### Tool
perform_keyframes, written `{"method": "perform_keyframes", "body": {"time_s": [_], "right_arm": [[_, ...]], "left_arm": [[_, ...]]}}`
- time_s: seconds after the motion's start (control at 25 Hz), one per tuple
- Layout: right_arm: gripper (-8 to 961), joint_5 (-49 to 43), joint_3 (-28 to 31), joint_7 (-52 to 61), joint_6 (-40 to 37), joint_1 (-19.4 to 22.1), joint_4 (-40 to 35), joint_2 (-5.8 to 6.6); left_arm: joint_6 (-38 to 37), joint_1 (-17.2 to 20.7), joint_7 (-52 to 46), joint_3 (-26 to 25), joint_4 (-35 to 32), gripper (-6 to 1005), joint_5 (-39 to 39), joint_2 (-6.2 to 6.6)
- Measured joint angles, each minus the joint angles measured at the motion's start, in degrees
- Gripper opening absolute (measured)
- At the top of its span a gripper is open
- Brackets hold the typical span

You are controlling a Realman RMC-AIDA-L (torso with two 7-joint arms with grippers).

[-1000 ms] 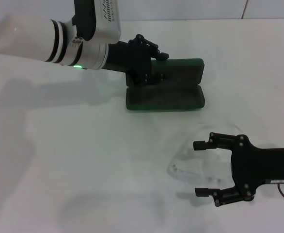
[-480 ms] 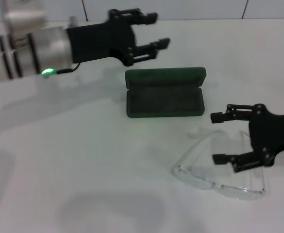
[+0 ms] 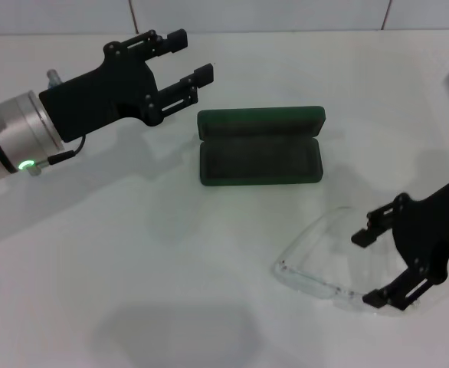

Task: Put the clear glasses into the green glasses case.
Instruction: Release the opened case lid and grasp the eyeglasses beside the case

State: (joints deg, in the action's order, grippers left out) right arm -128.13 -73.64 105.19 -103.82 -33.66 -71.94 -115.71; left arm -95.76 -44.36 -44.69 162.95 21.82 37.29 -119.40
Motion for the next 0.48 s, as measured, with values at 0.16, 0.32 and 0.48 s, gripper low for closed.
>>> {"method": "perform_keyframes", "body": {"time_s": [0.16,0.32,0.48], "right_arm": [[868,-2.60,-9.44,5.22,4.45,-1.33,0.10,0.13],[868,-3.53,-14.22,6.82,7.59,-1.48,0.86,-0.19],[868,-3.15,-17.20,8.34,10.94,-1.82,1.88,-0.27]], "left_arm": [[0.24,0.37,0.00,0.00,-0.02,617,0.11,0.01],[0.68,0.02,0.00,0.00,-0.03,616,-0.09,-0.06],[1.18,-0.03,0.00,0.00,-0.03,616,-0.13,-0.07]]}}
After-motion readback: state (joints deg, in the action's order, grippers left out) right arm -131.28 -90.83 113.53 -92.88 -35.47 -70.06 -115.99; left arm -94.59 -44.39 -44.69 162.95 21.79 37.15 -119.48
